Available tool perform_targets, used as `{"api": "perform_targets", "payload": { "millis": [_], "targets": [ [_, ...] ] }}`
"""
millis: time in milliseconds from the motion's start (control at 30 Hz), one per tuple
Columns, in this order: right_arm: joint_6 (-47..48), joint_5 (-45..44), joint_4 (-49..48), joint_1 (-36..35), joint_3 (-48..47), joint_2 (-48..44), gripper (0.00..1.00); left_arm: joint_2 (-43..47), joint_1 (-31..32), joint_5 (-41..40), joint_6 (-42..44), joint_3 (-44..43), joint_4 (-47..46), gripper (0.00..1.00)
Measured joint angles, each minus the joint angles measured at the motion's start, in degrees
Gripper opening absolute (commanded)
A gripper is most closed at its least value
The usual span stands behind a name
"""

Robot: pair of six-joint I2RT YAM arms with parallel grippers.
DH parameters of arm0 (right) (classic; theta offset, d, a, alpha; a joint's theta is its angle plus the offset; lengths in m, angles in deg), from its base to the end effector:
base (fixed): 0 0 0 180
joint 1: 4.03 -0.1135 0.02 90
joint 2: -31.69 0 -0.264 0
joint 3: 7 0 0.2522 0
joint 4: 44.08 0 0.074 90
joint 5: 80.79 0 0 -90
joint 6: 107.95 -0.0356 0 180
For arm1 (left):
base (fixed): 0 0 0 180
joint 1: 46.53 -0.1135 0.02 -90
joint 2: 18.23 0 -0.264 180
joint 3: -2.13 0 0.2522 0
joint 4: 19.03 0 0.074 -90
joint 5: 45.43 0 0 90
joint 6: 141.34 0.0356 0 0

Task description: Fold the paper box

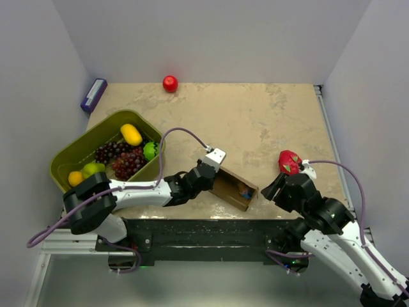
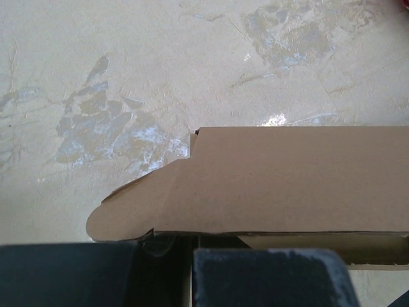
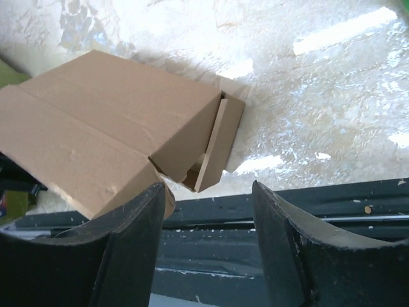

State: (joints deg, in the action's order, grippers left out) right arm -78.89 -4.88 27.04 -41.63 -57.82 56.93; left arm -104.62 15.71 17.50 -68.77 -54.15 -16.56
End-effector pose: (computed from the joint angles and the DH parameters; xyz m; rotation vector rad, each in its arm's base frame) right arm 0.0724 0.0448 0.2575 0.6046 2.3274 0.5502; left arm 0.1590 -0.2673 0.1935 0.5369 2.0188 -0.3438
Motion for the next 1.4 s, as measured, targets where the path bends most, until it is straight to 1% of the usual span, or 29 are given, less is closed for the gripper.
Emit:
{"api": "perform_targets", "payload": {
  "millis": [133, 200, 433, 533, 567, 600, 667, 700, 733, 767, 800, 933, 1100, 1233, 1400],
  "targets": [
    [-1.25, -1.9, -0.66, 0.0, -0.07, 0.11, 0.6, -0.04, 0.87, -0.98, -0.26, 0.44, -0.35, 0.0],
    [-1.73, -2.89, -2.73, 0.0, -0.17, -0.09, 0.59, -0.2, 1.25, -1.49, -0.7, 0.66, -0.57, 0.0],
    [-2.08, -2.82, -15.26, 0.0, -0.02, 2.05, 0.57, -1.09, 2.36, -2.58, -1.97, 1.18, -0.68, 0.0],
    [-2.1, -2.03, -21.0, 0.0, 1.79, 3.23, 0.57, -1.07, 2.67, -2.97, -2.6, 1.2, -0.57, 0.0],
    [-2.12, -1.44, -22.45, 0.0, 2.62, 3.3, 0.56, -1.09, 2.73, -3.06, -2.8, 1.25, -0.52, 0.02],
    [-2.14, -0.85, -24.26, 0.0, 3.82, 3.43, 0.56, -1.09, 2.78, -3.13, -2.99, 1.29, -0.5, 0.04],
    [-2.54, 0.66, -26.91, 0.0, 5.97, 3.82, 0.56, -1.09, 2.8, -3.17, -3.28, 1.29, -0.44, 0.13],
    [-2.73, 1.53, -27.76, 0.0, 6.93, 4.0, 0.56, -1.07, 2.8, -3.17, -3.52, 1.29, -0.31, 0.2],
    [-3.13, 2.27, -29.11, 0.0, 8.41, 4.02, 0.56, -1.07, 2.8, -3.06, -3.91, 1.29, 0.17, 0.23],
    [-3.56, 3.26, -29.88, 0.0, 9.77, 3.93, 0.56, -1.09, 2.84, -2.91, -4.24, 1.46, 0.79, 0.27],
    [-3.87, 3.69, -30.51, 0.0, 10.97, 3.87, 0.56, -1.09, 2.91, -2.86, -4.63, 1.73, 1.73, 0.34],
    [-5.97, 5.79, -31.36, 0.0, 16.2, 2.64, 0.56, -1.09, 3.15, -2.75, -6.08, 2.21, 4.83, 0.48],
    [-7.26, 6.14, -31.85, 0.0, 17.9, 1.38, 0.56, 0.66, 3.15, -2.71, -7.19, 2.27, 6.78, 0.6],
    [-7.43, 6.16, -32.87, 0.0, 18.25, 2.54, 0.56, 4.39, 3.15, -2.19, -7.65, 3.13, 8.39, 0.64],
    [-7.43, 6.14, -34.36, 0.0, 19.52, 5.68, 0.56, 11.98, 3.15, -0.04, -8.48, 5.42, 10.58, 0.68]
  ]
}}
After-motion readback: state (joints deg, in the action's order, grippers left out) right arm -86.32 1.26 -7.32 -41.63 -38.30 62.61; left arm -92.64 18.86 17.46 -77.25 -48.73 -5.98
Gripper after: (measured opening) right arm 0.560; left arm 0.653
